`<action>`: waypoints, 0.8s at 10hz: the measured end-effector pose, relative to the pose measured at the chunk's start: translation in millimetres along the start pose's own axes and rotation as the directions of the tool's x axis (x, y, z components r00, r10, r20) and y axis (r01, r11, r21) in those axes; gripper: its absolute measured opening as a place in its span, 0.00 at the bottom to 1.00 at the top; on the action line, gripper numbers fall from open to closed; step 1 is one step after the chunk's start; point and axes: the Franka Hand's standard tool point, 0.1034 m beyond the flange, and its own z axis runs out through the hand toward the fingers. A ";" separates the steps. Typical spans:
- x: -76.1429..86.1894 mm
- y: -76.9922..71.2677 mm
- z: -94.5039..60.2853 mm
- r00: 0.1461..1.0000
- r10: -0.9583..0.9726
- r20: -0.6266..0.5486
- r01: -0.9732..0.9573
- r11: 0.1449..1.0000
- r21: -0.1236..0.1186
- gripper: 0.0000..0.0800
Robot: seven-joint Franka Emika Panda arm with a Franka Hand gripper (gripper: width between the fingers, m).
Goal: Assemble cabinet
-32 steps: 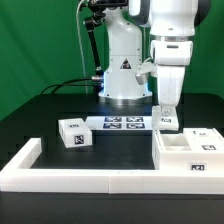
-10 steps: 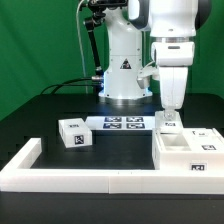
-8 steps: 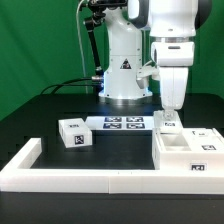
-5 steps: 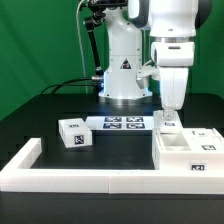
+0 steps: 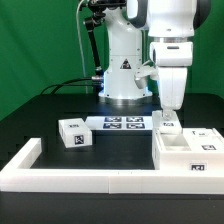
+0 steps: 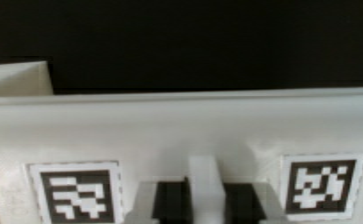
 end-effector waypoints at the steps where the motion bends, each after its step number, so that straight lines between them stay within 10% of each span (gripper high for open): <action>1: 0.0 0.1 -0.1 1.000 0.000 0.000 0.000 1.000 0.000 0.09; 8: 4.0 11.7 1.0 1.000 -0.005 -0.002 0.005 1.000 0.009 0.09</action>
Offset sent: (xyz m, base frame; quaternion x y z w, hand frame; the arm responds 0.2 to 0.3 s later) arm 0.0172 0.0126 0.0020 0.0111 -0.0011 -0.0027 0.9999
